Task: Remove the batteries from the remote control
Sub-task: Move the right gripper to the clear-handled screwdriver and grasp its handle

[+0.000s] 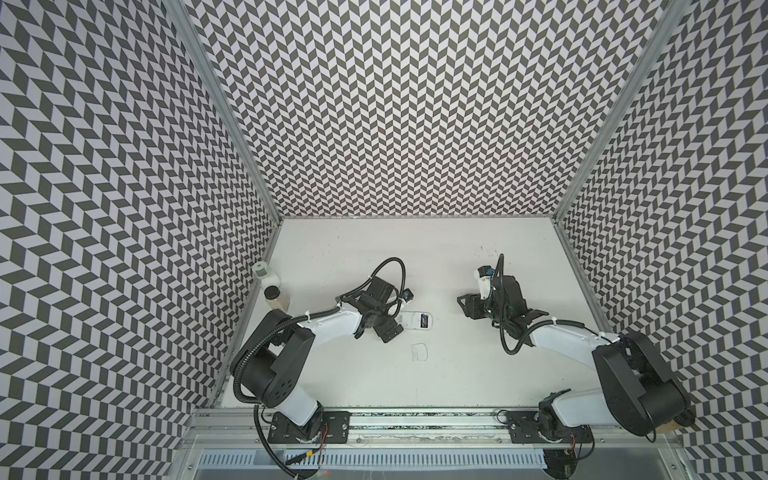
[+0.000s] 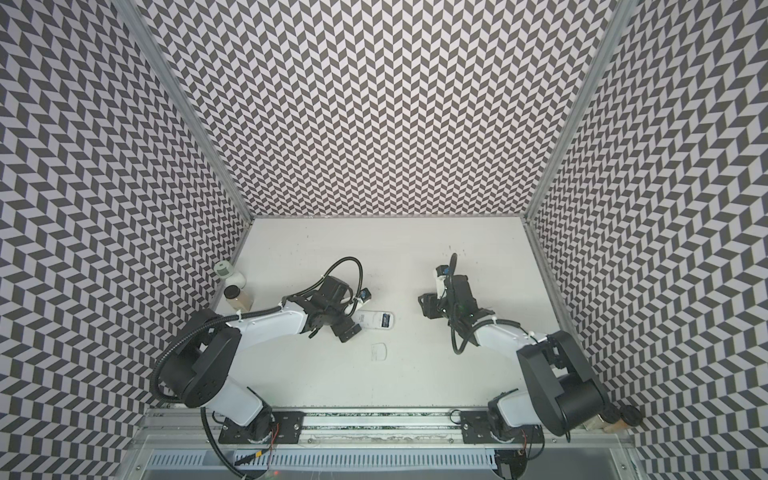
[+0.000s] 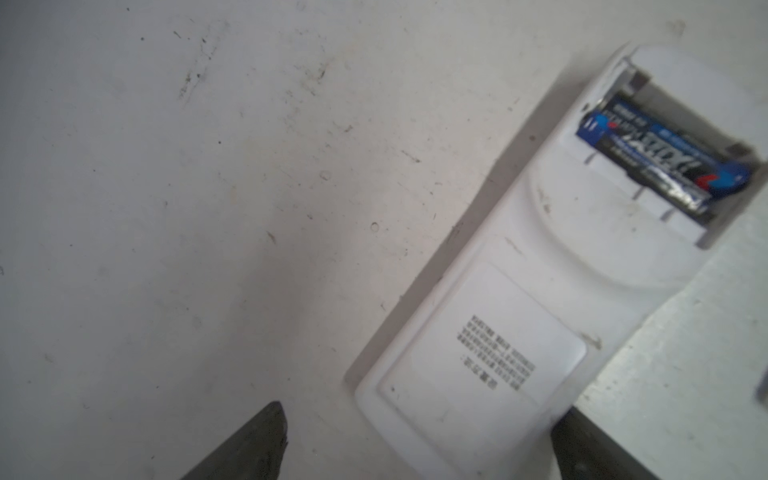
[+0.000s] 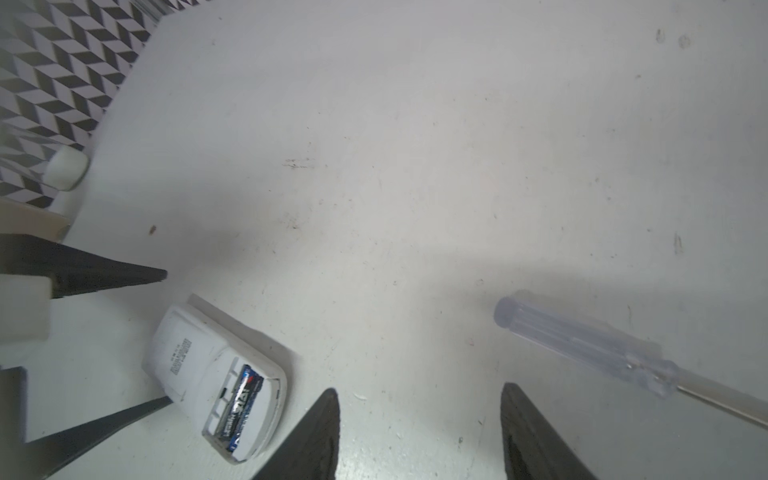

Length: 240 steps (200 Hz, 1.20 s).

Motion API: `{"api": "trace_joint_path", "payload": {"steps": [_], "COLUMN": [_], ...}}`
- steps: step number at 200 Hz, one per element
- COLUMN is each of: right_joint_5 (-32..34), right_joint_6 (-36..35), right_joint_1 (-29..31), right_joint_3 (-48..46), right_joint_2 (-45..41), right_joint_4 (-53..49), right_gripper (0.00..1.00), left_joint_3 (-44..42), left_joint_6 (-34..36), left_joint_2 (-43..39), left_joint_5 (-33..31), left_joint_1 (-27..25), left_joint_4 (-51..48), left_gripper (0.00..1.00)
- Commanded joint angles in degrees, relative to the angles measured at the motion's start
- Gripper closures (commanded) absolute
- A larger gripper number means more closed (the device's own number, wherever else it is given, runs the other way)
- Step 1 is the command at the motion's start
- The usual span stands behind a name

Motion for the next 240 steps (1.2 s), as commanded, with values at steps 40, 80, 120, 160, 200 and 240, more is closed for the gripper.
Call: {"api": "trace_joint_path", "payload": {"steps": [40,80,120,160,200,240], "right_joint_5": [3.73,11.14,11.62,14.38,10.75,10.87], "right_joint_6": [11.91,11.22,-8.92,-24.97,-31.6,-31.54], "right_joint_1": [-0.31,-0.27,-0.22,-0.2,-0.28,-0.95], "right_joint_3": [10.3,19.31,26.75,32.31,31.02,33.33], "right_joint_2": [1.38,5.35,10.31,14.58,16.32,19.83], "right_joint_4": [-10.93,-22.36,-29.04,-36.13,-37.66,-39.92], "right_gripper": [0.44,0.45,0.42,0.4,0.38,0.38], "left_joint_3": [-1.0,-0.68,-1.0,0.19,3.16,2.71], "left_joint_6": [-0.28,-1.89,-3.61,-5.34,-8.07,-7.96], "left_joint_2": [-4.56,-8.87,-12.65,-13.68,-13.44,-14.05], "left_joint_5": [2.28,4.31,6.6,8.44,7.62,7.4], "left_joint_1": [1.34,3.05,6.2,8.78,11.86,12.2], "left_joint_4": [-4.02,-4.21,-3.55,-3.18,-3.61,-3.7], "left_gripper": [0.0,0.0,0.0,0.0,0.0,0.0]}}
